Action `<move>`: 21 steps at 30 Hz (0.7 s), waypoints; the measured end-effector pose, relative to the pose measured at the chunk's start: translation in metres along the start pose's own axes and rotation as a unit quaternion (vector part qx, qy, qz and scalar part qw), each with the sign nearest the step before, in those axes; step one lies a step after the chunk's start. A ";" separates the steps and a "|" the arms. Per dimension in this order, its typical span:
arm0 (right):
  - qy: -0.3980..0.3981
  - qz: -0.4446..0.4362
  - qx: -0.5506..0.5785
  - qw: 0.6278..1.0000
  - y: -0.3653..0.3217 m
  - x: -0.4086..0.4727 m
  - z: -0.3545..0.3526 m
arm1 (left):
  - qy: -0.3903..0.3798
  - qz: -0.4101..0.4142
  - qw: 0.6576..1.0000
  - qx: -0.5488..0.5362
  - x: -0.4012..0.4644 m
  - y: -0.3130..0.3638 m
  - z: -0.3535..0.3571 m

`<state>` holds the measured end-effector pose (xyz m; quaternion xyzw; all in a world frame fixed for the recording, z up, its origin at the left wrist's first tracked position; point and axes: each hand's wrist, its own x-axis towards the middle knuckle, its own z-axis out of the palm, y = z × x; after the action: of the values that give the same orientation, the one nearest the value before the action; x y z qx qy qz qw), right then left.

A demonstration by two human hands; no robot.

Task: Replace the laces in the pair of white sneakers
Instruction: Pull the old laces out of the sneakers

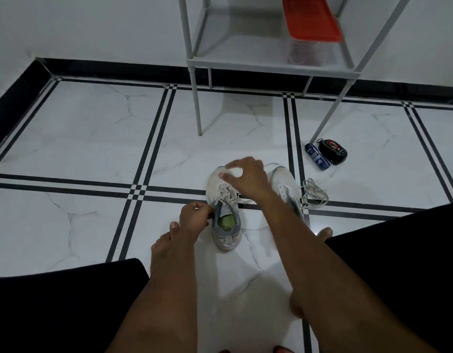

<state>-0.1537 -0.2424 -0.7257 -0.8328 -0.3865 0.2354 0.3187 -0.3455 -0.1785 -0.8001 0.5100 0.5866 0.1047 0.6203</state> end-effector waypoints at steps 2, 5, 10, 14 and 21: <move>-0.060 0.004 -0.076 0.995 0.009 -0.015 0.017 | 0.003 0.000 1.000 -0.006 -0.001 0.000 -0.001; -0.079 -0.041 -0.181 0.979 0.023 -0.033 0.042 | 0.000 -0.003 1.000 -0.010 -0.003 0.001 0.001; -0.049 0.009 0.019 0.999 0.009 -0.029 0.028 | -0.004 0.004 1.000 0.015 0.001 -0.001 0.002; 0.039 0.054 0.273 0.960 -0.027 -0.006 -0.004 | 0.003 0.013 0.999 0.030 0.003 -0.001 0.003; 0.005 0.196 0.089 0.977 0.000 -0.016 -0.009 | 0.008 0.068 0.993 0.097 0.004 0.001 0.009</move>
<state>-0.1574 -0.2579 -0.7175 -0.8616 -0.1918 0.3226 0.3416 -0.3367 -0.1800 -0.8037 0.6054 0.5629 0.0929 0.5550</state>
